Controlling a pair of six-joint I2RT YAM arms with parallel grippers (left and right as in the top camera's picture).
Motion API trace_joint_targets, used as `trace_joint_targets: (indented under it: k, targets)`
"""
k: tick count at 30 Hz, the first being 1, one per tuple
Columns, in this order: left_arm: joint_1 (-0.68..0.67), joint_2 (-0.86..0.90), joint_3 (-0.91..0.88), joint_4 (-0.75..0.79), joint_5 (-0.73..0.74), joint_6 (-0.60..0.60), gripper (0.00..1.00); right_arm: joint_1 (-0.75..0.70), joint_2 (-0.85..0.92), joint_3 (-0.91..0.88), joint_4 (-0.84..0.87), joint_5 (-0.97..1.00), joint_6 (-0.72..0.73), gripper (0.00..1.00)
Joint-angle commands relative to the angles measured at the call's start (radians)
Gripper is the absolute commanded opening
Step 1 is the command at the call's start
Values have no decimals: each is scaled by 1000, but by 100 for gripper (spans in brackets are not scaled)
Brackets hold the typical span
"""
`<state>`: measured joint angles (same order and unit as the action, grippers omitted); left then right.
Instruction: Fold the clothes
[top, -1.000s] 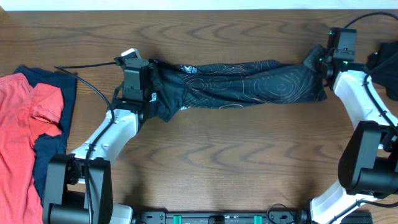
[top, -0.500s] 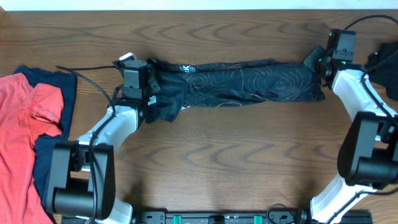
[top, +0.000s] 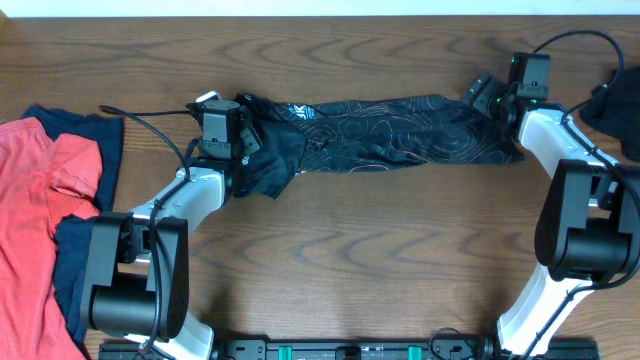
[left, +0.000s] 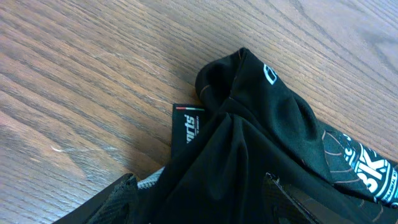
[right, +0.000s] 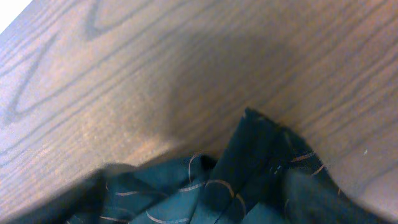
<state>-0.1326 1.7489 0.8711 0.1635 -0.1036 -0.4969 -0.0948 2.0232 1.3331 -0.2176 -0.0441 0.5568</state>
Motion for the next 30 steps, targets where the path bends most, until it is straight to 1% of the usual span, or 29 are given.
trace_joint_targets:
  k: [1,4,7,11,13,16,19,20,22,23,24,25,29,30]
  targets:
    - [4,5,23,0,26,5,66,8,10,85,-43,-24,-48,99]
    - [4,4,24,0,50,6,66,6,10,195,-171,-24,-111,99]
    - [4,-7,24,0,97,6,66,2,10,341,-355,-23,-164,99]
    - [5,-40,24,0,111,6,66,-13,10,490,-568,-21,-177,99]
    - [6,-70,24,0,111,18,66,-24,10,521,-634,-21,-186,99]
    - [21,-113,24,-14,111,48,66,-39,16,521,-703,-56,-215,99]
    - [61,-132,25,-74,135,48,69,-45,27,520,-770,-89,-227,99]
    - [78,-133,25,-93,173,48,73,-44,31,520,-790,-92,-238,99]
    - [122,-133,25,-122,283,48,85,-40,31,520,-816,-96,-256,99]
    - [151,-133,25,-126,352,48,87,-36,31,520,-828,-95,-260,99]
    - [188,-133,25,-124,435,47,88,-32,31,520,-845,-98,-267,99]
    - [205,-133,25,-121,471,47,88,-30,31,520,-856,-105,-271,99]
    - [309,-132,25,-110,719,56,88,-17,31,520,-910,-159,-304,99]
    - [325,-132,25,-110,752,55,88,-14,31,520,-915,-159,-304,99]
